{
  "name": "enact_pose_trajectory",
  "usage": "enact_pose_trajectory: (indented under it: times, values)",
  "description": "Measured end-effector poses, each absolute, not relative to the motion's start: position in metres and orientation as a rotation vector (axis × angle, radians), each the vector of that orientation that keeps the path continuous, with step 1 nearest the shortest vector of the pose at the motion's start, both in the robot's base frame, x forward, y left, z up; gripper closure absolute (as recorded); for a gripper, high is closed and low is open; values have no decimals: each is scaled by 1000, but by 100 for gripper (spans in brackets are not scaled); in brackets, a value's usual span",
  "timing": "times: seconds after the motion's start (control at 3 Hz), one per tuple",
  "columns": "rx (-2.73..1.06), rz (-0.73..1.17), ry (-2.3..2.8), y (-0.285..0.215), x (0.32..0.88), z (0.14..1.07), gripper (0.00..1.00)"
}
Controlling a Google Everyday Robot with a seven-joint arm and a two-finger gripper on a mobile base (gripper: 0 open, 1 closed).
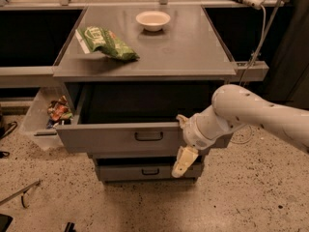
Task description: Open top drawer
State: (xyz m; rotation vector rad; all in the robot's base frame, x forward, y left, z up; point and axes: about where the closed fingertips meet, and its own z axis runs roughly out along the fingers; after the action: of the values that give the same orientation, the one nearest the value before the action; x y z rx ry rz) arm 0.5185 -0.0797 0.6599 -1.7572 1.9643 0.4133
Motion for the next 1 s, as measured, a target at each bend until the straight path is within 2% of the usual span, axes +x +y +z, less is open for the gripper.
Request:
enact_pose_trajectory:
  times: [1.0]
  values:
    - [-1705,451,2001,-78,490,667,0]
